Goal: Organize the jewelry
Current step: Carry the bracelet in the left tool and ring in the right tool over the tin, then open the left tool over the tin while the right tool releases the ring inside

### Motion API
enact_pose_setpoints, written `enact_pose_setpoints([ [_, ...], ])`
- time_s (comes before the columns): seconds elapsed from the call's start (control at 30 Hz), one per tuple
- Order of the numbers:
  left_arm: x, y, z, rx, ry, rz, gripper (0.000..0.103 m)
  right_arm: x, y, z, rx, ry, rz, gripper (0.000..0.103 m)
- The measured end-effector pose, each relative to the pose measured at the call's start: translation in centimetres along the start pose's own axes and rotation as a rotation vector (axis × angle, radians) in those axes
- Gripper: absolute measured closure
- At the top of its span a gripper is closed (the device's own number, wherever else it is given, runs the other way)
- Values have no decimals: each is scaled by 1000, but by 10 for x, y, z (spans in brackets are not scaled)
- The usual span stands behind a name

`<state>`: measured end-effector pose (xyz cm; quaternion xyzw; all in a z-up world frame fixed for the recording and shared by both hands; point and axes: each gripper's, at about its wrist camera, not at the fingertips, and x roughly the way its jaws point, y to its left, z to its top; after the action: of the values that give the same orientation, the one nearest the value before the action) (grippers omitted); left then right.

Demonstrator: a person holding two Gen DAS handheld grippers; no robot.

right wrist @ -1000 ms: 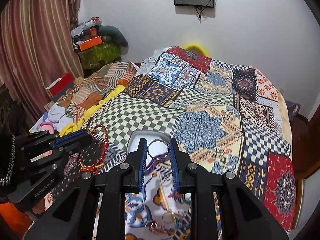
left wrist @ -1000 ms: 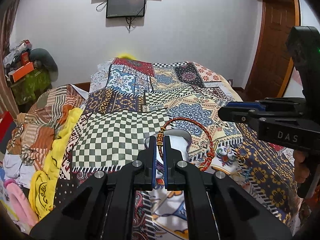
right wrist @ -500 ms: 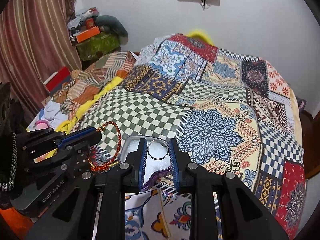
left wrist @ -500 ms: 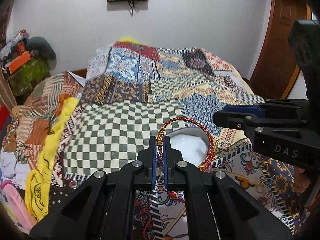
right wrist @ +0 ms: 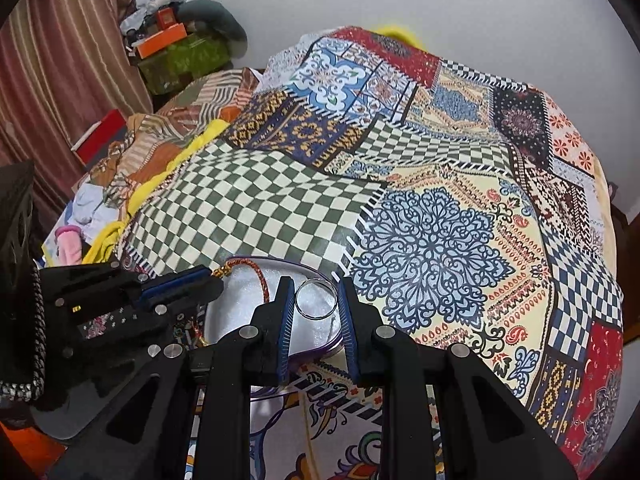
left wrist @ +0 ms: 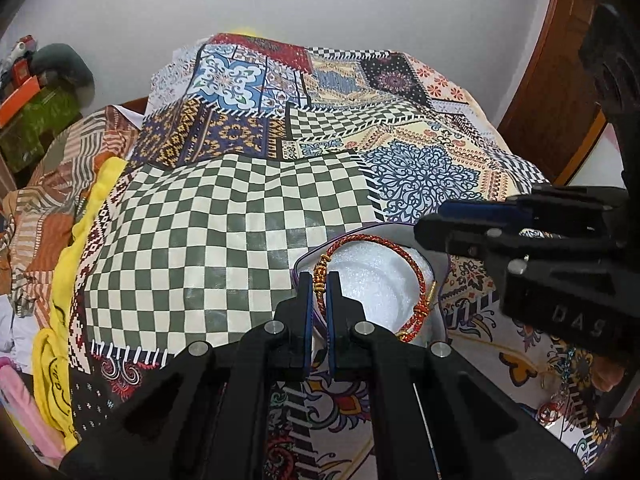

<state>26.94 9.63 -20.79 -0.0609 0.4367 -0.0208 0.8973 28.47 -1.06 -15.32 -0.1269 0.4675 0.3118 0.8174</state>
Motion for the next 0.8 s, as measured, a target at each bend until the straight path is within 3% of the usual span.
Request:
enact_pose_setpoints([
  [0.4, 3, -6, 3, 27, 11, 19, 99, 9, -4, -3, 16, 39, 24, 83],
  [0.8, -20, -5, -1, 38, -26, 68, 97, 3, 2, -5, 9, 63, 14, 83],
])
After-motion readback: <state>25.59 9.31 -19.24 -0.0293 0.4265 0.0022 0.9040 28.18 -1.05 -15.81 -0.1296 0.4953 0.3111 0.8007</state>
